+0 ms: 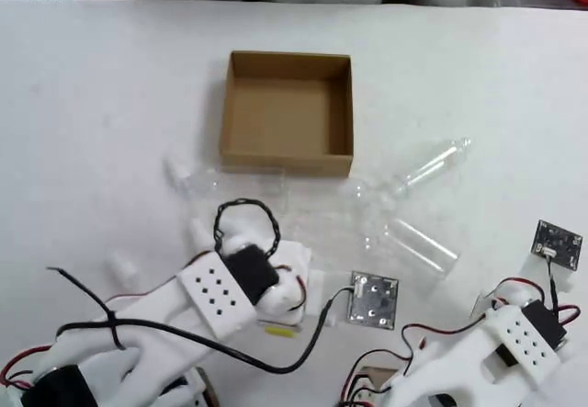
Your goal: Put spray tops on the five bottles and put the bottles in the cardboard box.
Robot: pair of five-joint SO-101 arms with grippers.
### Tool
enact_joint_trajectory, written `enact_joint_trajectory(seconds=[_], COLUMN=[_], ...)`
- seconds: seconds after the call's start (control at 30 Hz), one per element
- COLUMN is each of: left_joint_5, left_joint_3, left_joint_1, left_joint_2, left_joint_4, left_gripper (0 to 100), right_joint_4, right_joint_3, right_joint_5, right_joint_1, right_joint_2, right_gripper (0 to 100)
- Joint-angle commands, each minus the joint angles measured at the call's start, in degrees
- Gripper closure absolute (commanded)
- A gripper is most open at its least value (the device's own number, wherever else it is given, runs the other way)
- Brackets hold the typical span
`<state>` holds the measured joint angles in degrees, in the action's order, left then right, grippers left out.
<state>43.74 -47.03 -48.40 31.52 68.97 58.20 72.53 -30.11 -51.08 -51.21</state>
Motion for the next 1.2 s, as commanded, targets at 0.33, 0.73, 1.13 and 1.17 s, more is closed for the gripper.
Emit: enact_joint_trajectory(seconds=[0.33, 0.73, 1.13, 1.17], left_joint_5=[0.53, 0.44, -5.98, -5.98], left_joint_3=[-3.16, 6.51, 9.58, 9.32], left_joint_1=[4.53, 4.53, 9.27, 9.36], left_joint_2=[-3.82, -23.16, -27.12, -27.12], left_joint_4=[-11.87, -12.66, -13.01, -13.01], left_gripper=[72, 72, 72, 73], right_joint_4=[-0.84, -0.84, -0.84, -0.84], right_joint_3=[-0.09, 0.00, 0.44, 0.44], right_joint_5=[0.09, 0.09, 0.09, 0.09], right_joint_1=[2.86, 2.86, 2.95, 2.95], right_joint_2=[-0.84, -0.84, -0.84, -0.84], right_gripper=[97.8, 97.8, 97.8, 97.8])
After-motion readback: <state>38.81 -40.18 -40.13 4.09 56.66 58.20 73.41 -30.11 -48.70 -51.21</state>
